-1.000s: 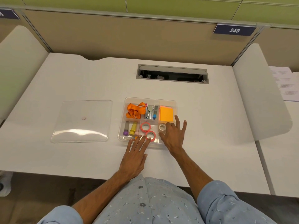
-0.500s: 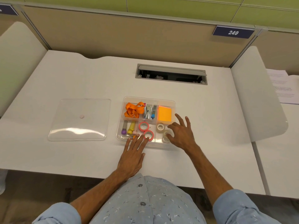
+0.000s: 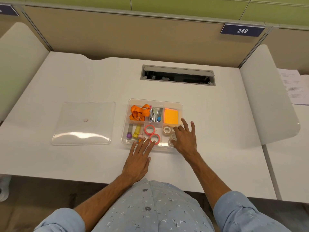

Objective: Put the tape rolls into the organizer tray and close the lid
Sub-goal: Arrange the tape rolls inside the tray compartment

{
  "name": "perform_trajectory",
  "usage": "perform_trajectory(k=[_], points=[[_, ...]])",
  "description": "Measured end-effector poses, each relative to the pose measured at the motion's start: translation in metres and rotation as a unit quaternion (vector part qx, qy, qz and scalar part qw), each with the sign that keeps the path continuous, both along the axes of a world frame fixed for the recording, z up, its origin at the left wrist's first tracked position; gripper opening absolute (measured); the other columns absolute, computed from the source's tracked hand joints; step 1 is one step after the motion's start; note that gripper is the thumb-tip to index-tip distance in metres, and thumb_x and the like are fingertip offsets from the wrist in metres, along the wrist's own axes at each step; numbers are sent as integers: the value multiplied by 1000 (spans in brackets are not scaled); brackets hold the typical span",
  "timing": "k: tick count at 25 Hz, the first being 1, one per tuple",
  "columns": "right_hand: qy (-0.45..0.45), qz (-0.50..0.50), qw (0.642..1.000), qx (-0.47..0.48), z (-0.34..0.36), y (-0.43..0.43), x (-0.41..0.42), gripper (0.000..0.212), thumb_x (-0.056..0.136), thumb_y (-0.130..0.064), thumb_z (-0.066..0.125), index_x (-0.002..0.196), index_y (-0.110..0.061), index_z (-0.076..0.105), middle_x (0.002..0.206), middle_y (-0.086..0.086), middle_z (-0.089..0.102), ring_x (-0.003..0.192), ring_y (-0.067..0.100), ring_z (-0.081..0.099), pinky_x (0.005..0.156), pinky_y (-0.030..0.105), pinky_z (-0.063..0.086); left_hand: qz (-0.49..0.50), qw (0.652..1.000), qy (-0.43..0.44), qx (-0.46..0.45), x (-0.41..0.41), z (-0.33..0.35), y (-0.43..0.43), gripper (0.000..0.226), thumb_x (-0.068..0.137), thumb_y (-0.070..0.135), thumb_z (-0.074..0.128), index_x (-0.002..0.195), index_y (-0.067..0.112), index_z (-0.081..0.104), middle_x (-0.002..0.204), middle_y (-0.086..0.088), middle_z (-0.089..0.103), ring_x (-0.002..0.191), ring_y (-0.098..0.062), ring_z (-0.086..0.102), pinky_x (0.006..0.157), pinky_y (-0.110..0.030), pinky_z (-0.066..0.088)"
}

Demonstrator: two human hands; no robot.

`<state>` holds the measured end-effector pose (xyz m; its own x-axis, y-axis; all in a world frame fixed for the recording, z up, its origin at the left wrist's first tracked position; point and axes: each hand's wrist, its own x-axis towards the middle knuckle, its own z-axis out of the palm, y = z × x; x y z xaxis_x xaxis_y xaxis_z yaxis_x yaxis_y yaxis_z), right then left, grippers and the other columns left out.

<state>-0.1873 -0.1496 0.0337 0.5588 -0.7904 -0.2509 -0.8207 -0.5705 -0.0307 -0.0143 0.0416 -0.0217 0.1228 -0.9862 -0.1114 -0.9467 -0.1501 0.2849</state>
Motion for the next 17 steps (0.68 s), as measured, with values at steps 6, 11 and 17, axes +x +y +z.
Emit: perform_trajectory(k=[6, 11, 17], points=[[-61, -22, 998, -5, -2, 0, -5, 51, 93, -52, 68, 135, -24, 67, 153, 0, 62, 166, 24, 22, 137, 57, 11, -4, 1000, 2, 0, 1, -1, 0, 66, 110, 39, 50, 168, 22, 22, 177, -6, 19, 165, -29, 15, 134, -59, 17], [-118, 8, 993, 29, -2, 3, -1, 48, 94, -60, 64, 126, -26, 76, 137, -2, 74, 164, 22, 29, 138, 55, 7, -4, 1000, -7, 2, 1, -1, -1, 67, 109, 39, 52, 167, 21, 25, 177, -7, 21, 165, -30, 18, 134, -58, 16], [-137, 3, 989, 55, -8, 15, -1, 51, 99, -63, 59, 126, -24, 76, 143, -3, 72, 165, 18, 25, 138, 55, 6, -3, 1000, -11, 3, 0, -1, -2, 67, 108, 40, 54, 167, 21, 27, 176, -7, 23, 164, -31, 20, 134, -57, 13]])
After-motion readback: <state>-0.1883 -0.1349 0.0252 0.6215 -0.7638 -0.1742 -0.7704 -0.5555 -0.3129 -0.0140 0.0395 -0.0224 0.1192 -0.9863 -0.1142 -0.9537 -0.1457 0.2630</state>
